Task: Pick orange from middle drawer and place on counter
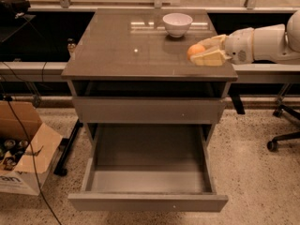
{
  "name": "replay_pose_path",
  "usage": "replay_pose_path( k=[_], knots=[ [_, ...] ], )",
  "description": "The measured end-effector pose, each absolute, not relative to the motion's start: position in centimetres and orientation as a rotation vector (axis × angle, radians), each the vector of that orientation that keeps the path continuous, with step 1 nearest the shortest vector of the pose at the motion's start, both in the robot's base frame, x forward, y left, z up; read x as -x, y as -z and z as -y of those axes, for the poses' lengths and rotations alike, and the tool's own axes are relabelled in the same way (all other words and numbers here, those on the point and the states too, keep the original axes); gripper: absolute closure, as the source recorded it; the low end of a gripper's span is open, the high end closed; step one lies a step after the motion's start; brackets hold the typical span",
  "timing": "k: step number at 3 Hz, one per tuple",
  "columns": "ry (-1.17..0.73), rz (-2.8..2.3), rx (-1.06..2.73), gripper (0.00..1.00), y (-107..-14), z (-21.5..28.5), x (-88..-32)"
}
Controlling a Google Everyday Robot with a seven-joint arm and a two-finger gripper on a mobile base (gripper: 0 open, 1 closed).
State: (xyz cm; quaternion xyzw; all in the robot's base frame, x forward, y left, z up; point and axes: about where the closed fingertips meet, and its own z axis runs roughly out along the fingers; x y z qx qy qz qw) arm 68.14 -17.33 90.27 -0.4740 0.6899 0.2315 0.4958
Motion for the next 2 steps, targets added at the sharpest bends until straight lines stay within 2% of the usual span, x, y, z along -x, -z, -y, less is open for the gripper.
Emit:
replay_pose_path(
  k=[2],
  knots=[
    [-0.608, -1.732, 1.183, 1.00, -89.2, 13.7, -74.0]
  ],
)
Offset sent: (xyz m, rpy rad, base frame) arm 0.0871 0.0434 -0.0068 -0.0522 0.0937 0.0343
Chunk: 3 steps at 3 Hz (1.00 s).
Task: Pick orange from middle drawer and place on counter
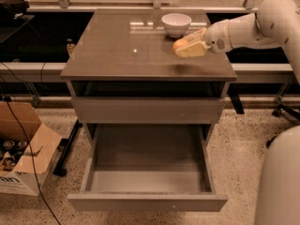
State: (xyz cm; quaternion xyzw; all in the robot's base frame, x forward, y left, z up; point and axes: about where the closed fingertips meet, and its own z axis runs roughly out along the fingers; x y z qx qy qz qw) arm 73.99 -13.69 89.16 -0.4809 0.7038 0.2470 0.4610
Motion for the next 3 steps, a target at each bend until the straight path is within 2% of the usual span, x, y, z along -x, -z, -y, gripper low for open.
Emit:
replay_pose_path(
  k=[1, 2, 3],
  knots=[
    [-0.622, -1.759, 1.208, 1.00, -88.2, 12.2, -75.9],
    [-0.637, -1.790, 1.230, 0.81, -87.0, 11.2, -77.0],
    [-0.644, -1.825, 1.240, 0.58, -86.3, 10.7, -77.5]
  ],
)
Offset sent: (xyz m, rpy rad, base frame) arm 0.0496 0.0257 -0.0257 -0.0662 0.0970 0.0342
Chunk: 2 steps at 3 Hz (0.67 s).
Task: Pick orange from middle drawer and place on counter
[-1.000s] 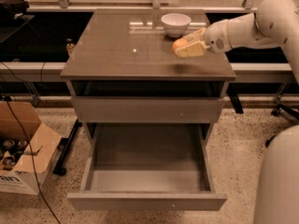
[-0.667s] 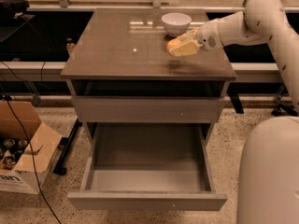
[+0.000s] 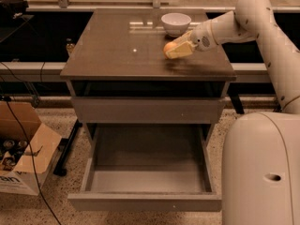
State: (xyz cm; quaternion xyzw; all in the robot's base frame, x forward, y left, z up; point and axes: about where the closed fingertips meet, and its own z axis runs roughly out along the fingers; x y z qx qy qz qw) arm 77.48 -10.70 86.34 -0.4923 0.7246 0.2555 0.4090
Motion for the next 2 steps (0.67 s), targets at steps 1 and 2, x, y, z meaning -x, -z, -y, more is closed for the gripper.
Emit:
replay_pose_path(
  k=[1, 2],
  knots=[
    [-0.653, -1.853, 1.255, 0.35, -85.90, 10.34, -77.62],
    [-0.678, -1.868, 1.269, 0.11, -85.32, 9.91, -77.57]
  ],
)
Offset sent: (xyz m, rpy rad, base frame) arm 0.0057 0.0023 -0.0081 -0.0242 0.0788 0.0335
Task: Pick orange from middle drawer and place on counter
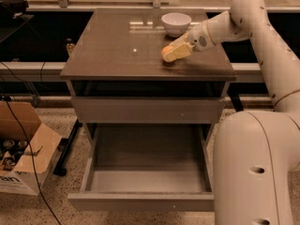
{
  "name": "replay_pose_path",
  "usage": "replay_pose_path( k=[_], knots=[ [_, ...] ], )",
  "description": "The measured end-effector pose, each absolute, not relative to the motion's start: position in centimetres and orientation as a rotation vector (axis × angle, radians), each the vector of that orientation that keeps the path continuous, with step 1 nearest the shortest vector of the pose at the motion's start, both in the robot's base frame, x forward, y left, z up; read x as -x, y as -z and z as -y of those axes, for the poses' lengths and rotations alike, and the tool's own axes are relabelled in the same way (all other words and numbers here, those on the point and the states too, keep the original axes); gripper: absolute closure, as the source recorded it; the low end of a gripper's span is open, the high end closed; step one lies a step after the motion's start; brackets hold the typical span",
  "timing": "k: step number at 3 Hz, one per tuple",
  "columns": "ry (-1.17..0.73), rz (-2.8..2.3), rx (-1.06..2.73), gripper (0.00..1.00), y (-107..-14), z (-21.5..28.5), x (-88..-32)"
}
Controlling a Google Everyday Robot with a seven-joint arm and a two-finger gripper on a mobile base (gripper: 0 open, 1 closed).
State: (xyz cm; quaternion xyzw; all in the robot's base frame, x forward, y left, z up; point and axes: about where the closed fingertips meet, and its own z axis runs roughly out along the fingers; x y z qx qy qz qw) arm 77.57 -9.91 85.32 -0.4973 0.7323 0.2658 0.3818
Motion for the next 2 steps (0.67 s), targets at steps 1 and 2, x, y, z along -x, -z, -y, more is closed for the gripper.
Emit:
replay_pose_path(
  k=[1, 2],
  knots=[
    [-0.688, -1.879, 1.269, 0.00, -85.05, 9.96, -77.59],
    [-0.693, -1.884, 1.265, 0.00, -85.03, 10.03, -77.63]
  ],
)
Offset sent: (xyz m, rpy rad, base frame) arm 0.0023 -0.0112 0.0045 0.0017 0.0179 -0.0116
